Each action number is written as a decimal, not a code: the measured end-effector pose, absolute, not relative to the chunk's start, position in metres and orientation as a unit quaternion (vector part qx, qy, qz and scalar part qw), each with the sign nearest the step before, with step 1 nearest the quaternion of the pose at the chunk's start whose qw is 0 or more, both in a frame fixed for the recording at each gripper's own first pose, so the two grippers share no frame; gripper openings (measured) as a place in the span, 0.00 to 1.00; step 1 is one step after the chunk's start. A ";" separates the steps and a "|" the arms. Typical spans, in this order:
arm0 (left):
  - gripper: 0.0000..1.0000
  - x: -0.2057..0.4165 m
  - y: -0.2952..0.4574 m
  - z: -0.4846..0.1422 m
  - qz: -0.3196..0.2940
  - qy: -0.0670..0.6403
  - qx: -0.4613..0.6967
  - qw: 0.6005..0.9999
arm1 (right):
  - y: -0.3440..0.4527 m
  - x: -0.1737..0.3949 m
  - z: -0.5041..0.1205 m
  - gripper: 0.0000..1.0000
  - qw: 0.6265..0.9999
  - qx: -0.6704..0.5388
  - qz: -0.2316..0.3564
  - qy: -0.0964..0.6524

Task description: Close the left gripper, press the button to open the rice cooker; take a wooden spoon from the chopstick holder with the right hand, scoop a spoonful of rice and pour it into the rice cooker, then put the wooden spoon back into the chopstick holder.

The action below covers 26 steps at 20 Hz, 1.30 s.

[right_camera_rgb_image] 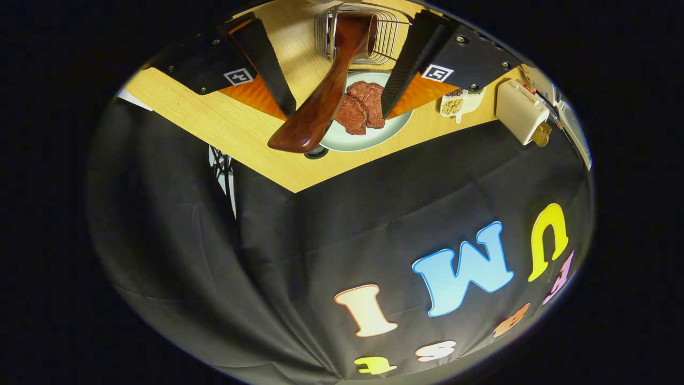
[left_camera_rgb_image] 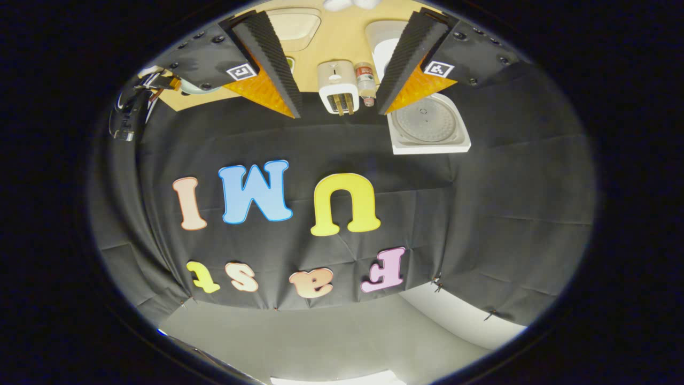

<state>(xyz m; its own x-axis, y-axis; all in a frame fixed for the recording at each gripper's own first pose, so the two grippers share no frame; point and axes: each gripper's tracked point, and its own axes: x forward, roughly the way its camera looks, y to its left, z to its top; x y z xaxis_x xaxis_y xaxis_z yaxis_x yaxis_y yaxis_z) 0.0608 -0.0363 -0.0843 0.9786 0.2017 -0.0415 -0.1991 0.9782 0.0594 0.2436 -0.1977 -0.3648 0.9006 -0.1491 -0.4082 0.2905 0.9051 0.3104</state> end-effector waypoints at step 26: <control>0.99 0.045 0.027 -0.080 0.113 0.007 0.022 0.993 | -0.140 0.240 -0.190 0.13 0.993 0.034 -0.067 0.096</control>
<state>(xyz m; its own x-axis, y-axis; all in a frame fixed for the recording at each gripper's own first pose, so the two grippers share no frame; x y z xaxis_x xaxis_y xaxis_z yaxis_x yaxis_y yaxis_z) 0.0446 0.0267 -0.0802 0.9742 0.2253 -0.0097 -0.2246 0.9734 0.0448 0.2398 -0.1399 -0.1899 0.9728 -0.1256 -0.1948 0.1387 0.9888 0.0551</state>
